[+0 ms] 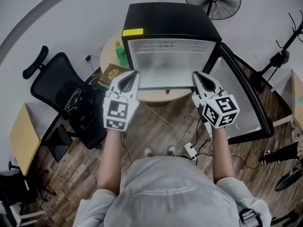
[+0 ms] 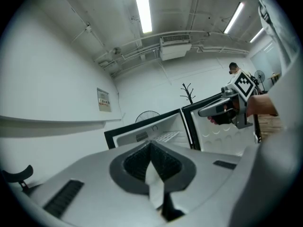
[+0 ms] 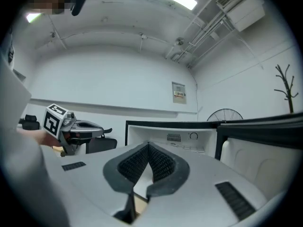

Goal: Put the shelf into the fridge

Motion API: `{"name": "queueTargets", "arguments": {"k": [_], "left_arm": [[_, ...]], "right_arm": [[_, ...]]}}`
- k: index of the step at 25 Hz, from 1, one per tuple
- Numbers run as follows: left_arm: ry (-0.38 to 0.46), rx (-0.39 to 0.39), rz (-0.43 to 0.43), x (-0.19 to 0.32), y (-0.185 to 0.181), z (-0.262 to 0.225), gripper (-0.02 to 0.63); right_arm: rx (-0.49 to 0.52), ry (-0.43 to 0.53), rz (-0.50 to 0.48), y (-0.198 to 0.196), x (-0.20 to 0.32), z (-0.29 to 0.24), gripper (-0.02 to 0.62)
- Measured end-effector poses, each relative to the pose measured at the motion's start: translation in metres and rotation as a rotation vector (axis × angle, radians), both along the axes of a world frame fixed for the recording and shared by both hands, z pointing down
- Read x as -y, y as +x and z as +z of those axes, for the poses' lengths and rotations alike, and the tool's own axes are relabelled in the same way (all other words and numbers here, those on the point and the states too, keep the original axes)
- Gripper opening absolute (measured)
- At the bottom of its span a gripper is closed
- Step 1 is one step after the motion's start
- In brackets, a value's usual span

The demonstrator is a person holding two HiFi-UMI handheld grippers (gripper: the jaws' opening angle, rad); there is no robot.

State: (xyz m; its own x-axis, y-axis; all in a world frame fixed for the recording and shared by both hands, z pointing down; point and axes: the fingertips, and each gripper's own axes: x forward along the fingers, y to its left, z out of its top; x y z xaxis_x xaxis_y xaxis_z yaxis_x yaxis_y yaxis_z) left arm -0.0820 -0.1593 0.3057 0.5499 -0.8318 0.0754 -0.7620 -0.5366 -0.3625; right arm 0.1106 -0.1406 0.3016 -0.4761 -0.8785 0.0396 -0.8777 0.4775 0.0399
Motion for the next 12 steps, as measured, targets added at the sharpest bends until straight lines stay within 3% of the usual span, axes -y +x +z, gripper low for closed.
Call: {"name": "queueTargets", "arguments": {"k": [4,12], "left_arm": [[0.018,0.006,0.005,-0.014,-0.002,-0.009,0.020],[0.042,0.047,0.010,-0.030,0.001,-0.014,0.020]], "right_arm": [[-0.094,0.047,-0.019,-0.007,-0.018,-0.007,0.015],[-0.159,0.082,-0.034,-0.009,-0.032,-0.016,0.015]]}}
